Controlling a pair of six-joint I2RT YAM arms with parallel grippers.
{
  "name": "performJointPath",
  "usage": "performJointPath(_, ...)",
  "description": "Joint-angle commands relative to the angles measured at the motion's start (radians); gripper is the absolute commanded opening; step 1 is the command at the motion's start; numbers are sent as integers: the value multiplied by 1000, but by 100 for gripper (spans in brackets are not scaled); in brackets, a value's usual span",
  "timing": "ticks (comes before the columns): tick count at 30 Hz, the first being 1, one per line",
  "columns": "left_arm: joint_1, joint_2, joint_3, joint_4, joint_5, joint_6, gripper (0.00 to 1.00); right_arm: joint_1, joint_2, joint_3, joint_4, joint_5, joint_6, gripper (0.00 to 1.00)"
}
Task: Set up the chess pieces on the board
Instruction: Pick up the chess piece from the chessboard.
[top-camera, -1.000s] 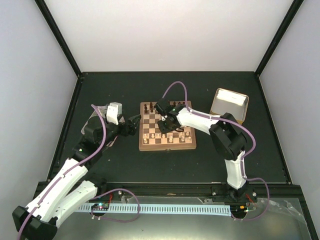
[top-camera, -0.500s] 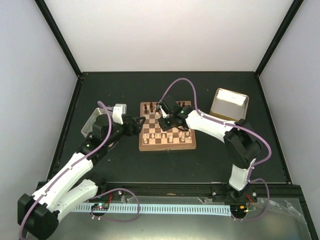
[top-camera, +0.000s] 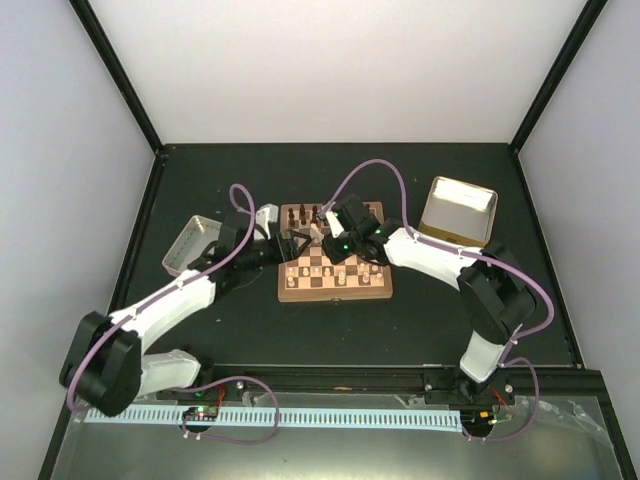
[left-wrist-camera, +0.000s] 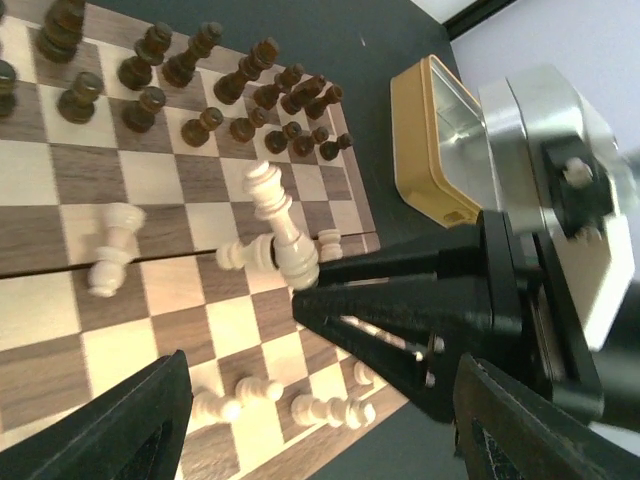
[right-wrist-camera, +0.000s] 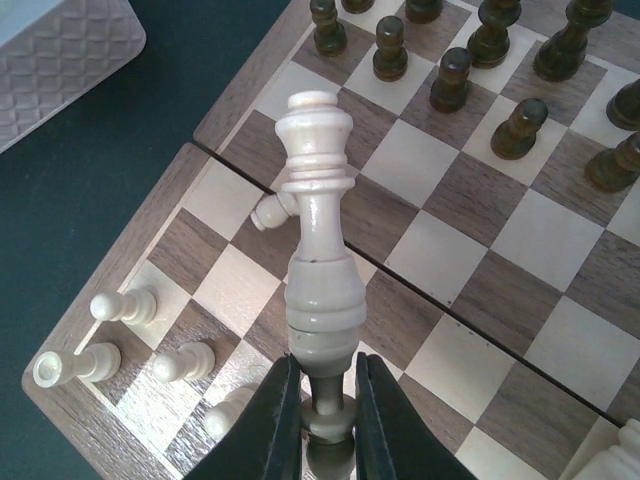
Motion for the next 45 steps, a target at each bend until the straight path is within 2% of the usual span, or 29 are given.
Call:
performJointPath(1, 8, 107, 102, 104, 83, -84, 73, -16, -46, -40, 113, -46, -43, 2)
performJointPath(6, 12, 244, 149, 196, 133, -142, 67, -19, -77, -83, 165, -61, -81, 2)
performJointPath(10, 16, 321, 195, 173, 133, -156, 60, -18, -102, -113, 195, -67, -97, 2)
performJointPath(17, 22, 384, 217, 215, 148, -181, 49, -18, -114, -136, 213, -87, -107, 2)
performJointPath(31, 33, 441, 226, 260, 181, -172, 6, -18, -111, -144, 207, -68, -124, 2)
performJointPath(34, 35, 423, 217, 237, 143, -145, 3, -18, -102, -137, 181, -37, -119, 2)
performJointPath(41, 37, 347, 166, 182, 0, -80, 3, -18, -74, -126, 115, 21, -94, 4)
performJointPath(45, 39, 319, 150, 164, -10, -64, 4, -24, -27, -89, 70, 47, -75, 7)
